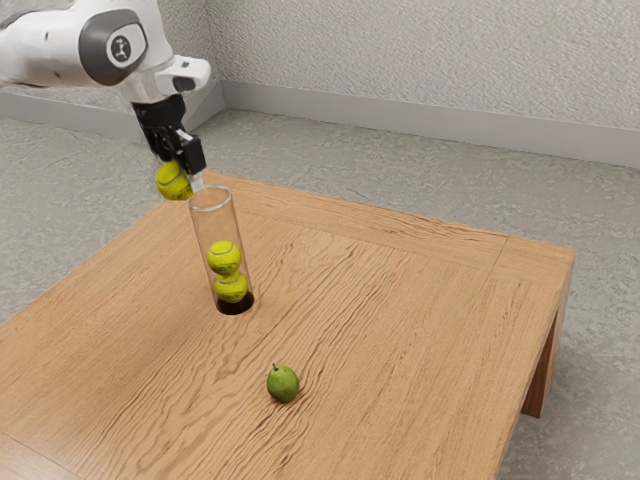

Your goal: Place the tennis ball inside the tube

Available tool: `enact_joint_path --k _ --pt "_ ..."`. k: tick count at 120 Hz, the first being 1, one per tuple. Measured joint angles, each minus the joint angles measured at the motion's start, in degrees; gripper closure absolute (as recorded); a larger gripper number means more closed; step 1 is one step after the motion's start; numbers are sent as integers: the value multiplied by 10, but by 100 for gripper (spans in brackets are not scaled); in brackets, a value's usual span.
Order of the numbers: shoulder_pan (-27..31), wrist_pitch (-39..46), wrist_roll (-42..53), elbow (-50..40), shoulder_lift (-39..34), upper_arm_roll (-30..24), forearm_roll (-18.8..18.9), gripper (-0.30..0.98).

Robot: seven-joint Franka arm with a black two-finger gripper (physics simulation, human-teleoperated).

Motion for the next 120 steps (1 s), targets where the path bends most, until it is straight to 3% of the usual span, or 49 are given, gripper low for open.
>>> enact_joint_path --k 18,65,120 --pt "-52 -9 0 51 52 -1 -1 32" --pt "-46 -18 -1 171 160 6 10 31" --pt "-47 11 -2 218 204 31 15 28"
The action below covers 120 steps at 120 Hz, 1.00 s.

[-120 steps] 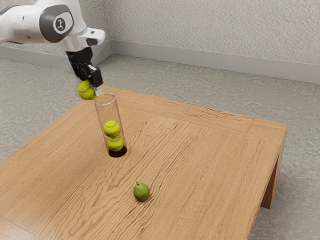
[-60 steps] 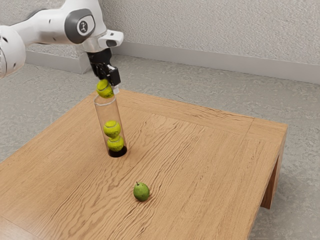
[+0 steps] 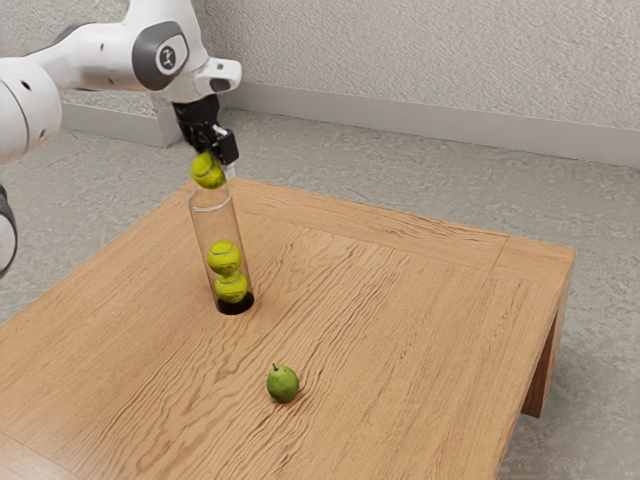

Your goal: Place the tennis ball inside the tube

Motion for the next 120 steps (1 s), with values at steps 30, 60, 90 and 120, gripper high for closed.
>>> enact_joint_path --k 30,60,90,120 --pt "4 10 0 -10 -7 -1 2 22" --pt "5 10 1 -54 -45 -3 0 7" --pt "2 -9 -37 -259 -252 -12 -3 2" --pt "-65 -55 -103 -217 -289 32 8 1"
